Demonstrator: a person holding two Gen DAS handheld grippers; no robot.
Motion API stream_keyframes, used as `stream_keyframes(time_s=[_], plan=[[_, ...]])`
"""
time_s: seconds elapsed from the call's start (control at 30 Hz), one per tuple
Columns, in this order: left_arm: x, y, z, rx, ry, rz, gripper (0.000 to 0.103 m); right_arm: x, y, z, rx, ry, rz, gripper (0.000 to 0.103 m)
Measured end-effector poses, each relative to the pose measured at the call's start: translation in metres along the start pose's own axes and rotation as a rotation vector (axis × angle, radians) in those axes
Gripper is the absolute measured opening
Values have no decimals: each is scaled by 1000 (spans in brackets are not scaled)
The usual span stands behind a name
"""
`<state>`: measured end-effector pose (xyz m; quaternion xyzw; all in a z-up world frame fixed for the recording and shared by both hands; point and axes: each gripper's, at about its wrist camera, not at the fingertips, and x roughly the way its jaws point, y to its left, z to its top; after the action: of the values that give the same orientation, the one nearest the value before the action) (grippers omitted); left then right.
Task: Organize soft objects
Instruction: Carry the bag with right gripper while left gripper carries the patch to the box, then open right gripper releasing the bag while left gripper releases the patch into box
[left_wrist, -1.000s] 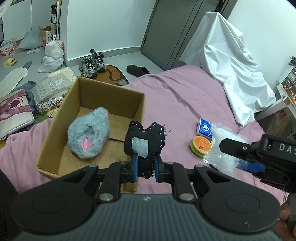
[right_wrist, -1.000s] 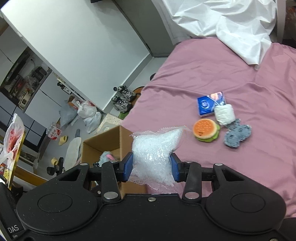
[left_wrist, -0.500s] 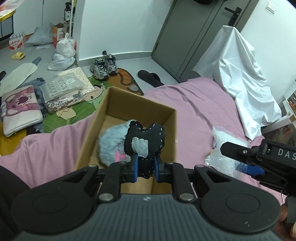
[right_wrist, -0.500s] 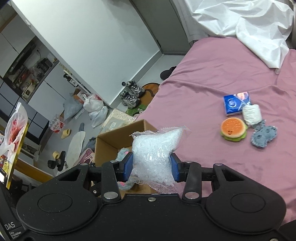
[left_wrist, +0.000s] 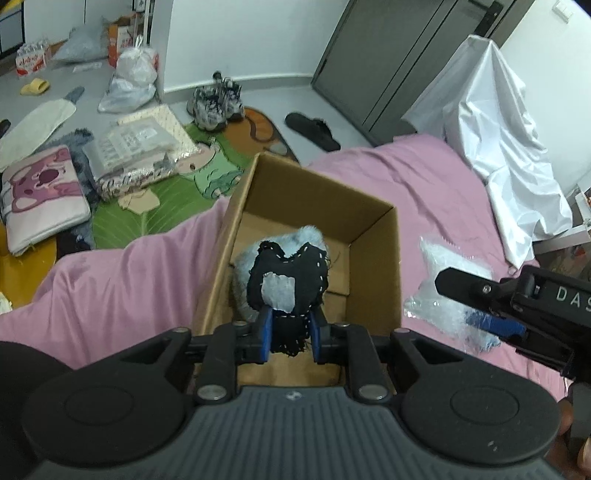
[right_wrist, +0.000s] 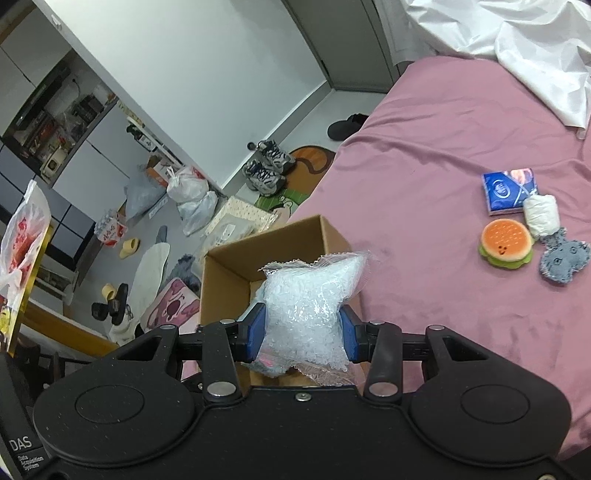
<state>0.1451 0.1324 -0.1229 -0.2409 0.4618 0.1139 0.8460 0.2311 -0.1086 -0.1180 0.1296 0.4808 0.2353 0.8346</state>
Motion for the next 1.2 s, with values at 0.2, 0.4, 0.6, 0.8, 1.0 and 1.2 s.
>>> stream_keyframes(time_s=[0.2,0.4,0.6,0.8,1.0,1.2], plan=[[5,14,5,-44,55,8,32,8,10,-3,-18,32,6,43],[-4,17,11,-47,11,29,42,7,11,-5,-17,48,10,58],[-12,12,9,-38,-10,38,50,-7,4,-6,-29,22,-15,73],[-16,-3,4,13,-41,66,71,-18,-16,-7,-4,14,-42,77],[-16,-20,0,52,-54,74,75,-32,-40,-5,19,-17,-73,83],[-17,-38,-3,74,-64,75,78,-42,-63,-3,33,-44,-63,93]])
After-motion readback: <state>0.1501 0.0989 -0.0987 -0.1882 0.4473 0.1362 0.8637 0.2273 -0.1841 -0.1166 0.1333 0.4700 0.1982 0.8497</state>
